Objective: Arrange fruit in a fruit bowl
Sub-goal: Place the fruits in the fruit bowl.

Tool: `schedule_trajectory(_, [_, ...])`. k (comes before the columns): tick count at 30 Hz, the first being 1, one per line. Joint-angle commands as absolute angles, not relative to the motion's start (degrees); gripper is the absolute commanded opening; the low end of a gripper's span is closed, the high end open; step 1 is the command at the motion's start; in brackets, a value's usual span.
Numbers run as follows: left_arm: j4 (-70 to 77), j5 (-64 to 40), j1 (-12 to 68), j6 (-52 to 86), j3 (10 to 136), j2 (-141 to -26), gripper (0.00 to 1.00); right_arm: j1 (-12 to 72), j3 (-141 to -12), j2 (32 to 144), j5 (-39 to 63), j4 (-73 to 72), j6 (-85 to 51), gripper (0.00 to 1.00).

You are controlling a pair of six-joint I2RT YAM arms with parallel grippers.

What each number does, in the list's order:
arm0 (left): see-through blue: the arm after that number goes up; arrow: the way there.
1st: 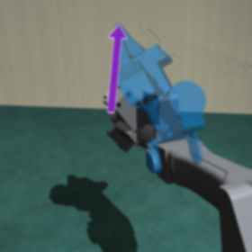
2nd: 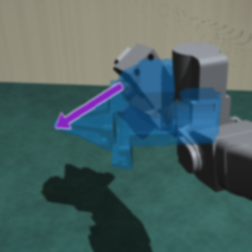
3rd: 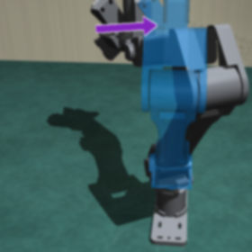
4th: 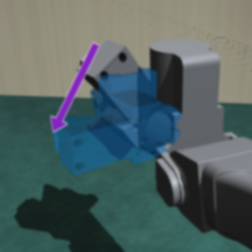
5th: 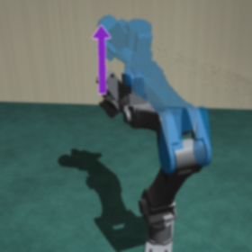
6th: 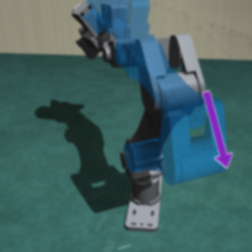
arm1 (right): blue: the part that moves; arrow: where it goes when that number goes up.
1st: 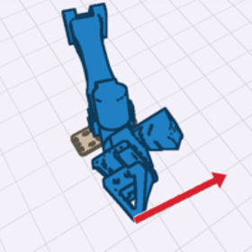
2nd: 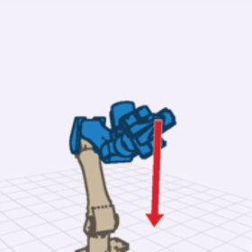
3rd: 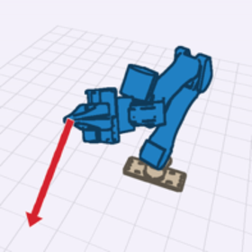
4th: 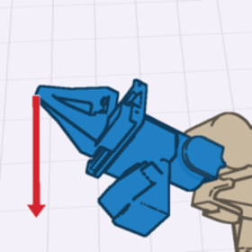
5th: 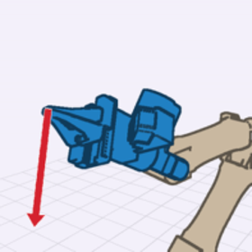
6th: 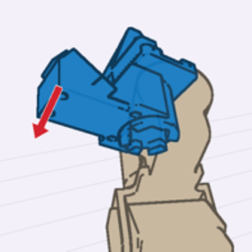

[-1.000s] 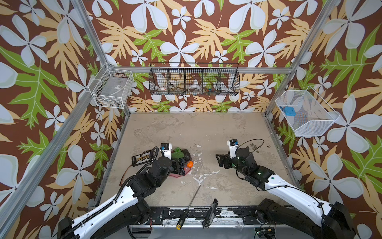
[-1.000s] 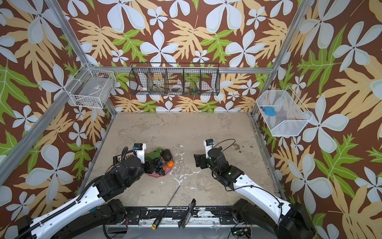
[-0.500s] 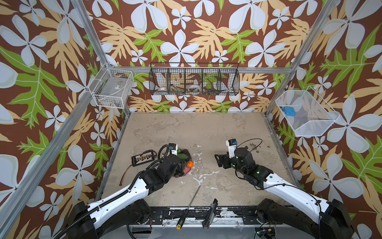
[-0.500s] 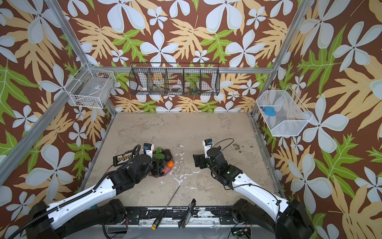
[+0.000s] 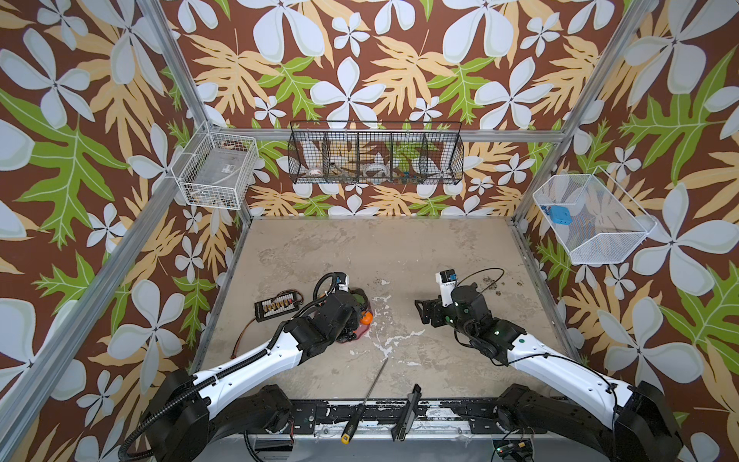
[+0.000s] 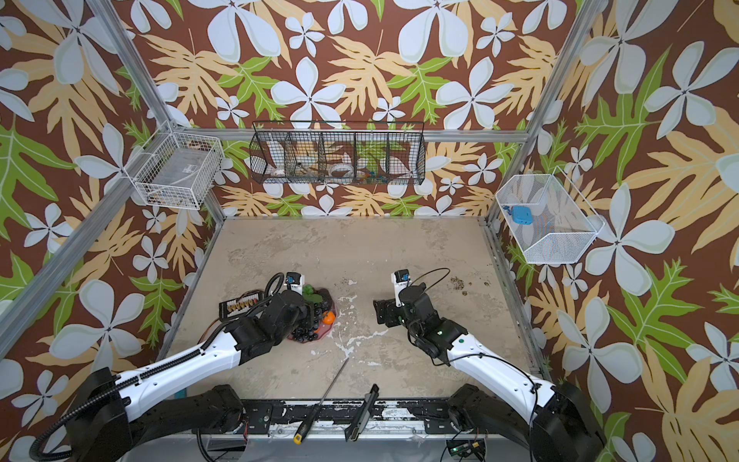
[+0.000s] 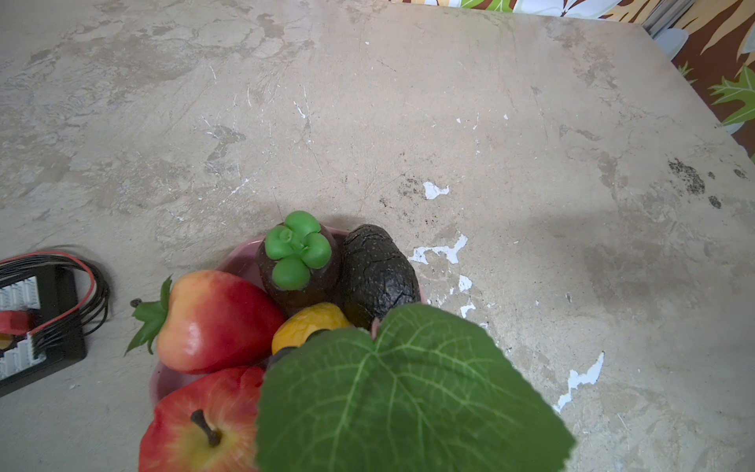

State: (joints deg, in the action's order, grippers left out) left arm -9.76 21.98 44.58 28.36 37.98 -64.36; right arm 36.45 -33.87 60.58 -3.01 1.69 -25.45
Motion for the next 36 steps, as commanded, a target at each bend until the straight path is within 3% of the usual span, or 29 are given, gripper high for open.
schedule_trajectory(1, [-8.55,22.08,44.06,29.26,38.54,-65.21,0.12,36.56,-34.06,60.73,-2.88,0.79,-25.85,0.85])
schedule_trajectory(4, [-7.57,21.01,43.38,29.0,38.57,-66.03,0.14,36.56,-34.01,60.98,-2.75,0.7,-25.98,0.85])
schedule_trajectory(8, [-7.05,20.52,42.9,28.87,39.1,-67.08,0.26,36.56,-33.99,61.08,-2.65,0.7,-26.01,0.85])
schedule_trajectory(12, [-6.6,20.22,42.71,28.74,39.44,-67.89,0.28,36.53,-33.76,61.06,-2.72,0.7,-26.04,0.85])
schedule_trajectory(19, [-6.68,19.48,42.54,28.58,40.5,-68.71,0.41,36.56,-33.43,61.0,-2.73,0.7,-26.19,0.85])
schedule_trajectory(24, [-6.75,18.9,42.54,28.31,41.69,-68.37,0.46,36.56,-33.23,60.91,-2.68,0.62,-26.26,0.85])
schedule_trajectory(30, [-7.33,17.53,42.54,28.13,42.89,-66.61,0.64,36.56,-33.45,60.21,-3.07,1.12,-25.95,0.85])
schedule_trajectory(36, [-7.8,18.96,42.4,28.04,43.5,-64.39,0.67,36.56,-33.76,59.94,-3.33,1.38,-25.64,0.85])
